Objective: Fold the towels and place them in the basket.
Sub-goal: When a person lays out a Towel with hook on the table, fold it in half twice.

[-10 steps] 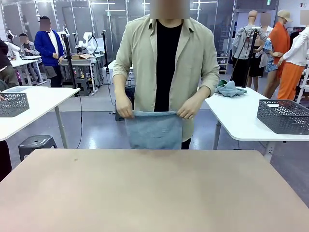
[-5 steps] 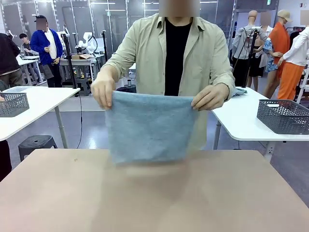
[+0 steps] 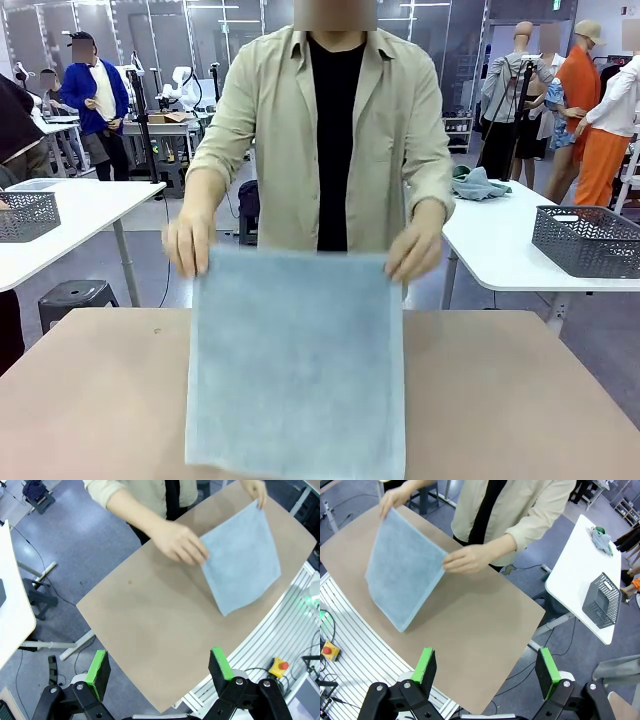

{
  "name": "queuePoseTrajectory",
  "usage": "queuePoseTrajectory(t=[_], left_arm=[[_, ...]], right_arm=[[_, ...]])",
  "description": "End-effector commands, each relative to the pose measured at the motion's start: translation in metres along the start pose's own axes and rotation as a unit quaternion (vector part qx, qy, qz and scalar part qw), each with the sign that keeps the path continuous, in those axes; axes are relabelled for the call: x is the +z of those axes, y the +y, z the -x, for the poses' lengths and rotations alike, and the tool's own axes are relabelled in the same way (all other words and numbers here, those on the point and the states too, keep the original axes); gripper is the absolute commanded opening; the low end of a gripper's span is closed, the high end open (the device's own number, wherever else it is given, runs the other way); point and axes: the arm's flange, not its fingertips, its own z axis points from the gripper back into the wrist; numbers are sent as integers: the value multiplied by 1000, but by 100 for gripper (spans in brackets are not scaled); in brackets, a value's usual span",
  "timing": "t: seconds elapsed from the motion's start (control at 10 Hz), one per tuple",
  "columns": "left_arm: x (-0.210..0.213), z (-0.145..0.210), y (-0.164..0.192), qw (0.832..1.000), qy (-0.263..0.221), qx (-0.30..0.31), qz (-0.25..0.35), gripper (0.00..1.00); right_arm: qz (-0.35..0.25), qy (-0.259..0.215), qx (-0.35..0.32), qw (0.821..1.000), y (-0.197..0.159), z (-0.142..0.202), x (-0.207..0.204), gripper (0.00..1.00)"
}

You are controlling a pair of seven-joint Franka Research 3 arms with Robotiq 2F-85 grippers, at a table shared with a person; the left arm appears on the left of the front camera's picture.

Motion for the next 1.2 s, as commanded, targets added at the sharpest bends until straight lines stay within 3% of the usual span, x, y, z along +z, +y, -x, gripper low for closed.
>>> queuePoseTrajectory(t=[0.0, 1.1], left_arm=[[0, 0, 0, 1000, 0, -1, 0, 100], [0, 0, 0, 1000, 0, -1, 0, 100]], right_arm=[[-1, -2, -1, 1000, 0, 0, 0, 100], [-1, -2, -1, 1000, 0, 0, 0, 100]])
